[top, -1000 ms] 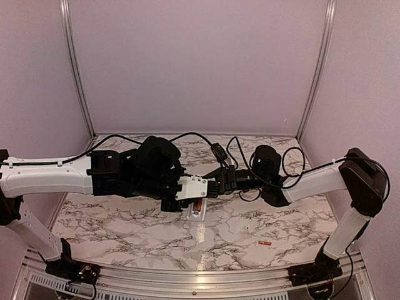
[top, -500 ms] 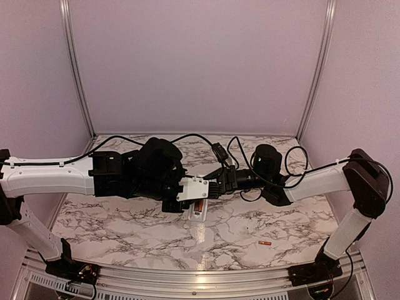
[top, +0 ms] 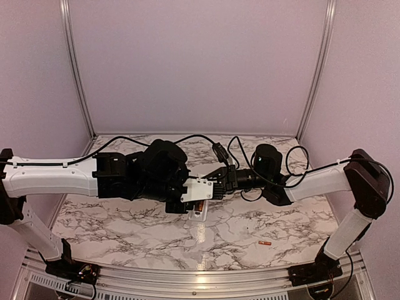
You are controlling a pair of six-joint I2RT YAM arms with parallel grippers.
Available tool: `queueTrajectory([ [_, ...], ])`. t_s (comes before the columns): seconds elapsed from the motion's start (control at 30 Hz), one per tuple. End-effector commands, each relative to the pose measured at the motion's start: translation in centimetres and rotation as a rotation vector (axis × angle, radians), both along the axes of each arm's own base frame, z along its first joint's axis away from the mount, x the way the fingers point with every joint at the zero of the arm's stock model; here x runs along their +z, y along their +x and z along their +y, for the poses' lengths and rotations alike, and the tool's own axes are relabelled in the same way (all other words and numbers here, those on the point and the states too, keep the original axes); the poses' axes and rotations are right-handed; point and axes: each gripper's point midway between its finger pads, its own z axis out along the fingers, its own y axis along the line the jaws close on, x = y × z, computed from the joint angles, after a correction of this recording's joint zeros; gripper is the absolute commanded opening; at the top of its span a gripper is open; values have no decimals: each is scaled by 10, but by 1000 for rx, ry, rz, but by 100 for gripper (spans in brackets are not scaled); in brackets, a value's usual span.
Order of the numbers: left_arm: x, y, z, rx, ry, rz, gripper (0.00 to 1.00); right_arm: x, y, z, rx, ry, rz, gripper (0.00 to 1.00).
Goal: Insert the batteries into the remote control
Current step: Load the battery into the battery compartment.
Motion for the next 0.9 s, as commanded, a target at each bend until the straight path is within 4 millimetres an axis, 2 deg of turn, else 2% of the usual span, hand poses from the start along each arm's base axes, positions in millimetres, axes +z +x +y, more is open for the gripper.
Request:
queueTrajectory([
  [0.0,-57,-5,19,22,193,62,10,89,-14,-3,36,213,-179,0],
  [0.2,-66,-5,25,33,217,65,8,98,-17,-5,36,231,-196,0],
  [0.43,-45,-3,17,47,129,63,8,89,-16,-5,30,213,-191,0],
  [0.53,-21,1,10,71,29,55,9,81,-13,-4,15,191,-189,0],
  [0.73,53,-3,-3,79,-270,69,16,63,-6,-3,-18,141,-177,0],
  [0.87,85,-7,2,96,-407,87,31,58,-1,-3,-36,121,-176,0],
])
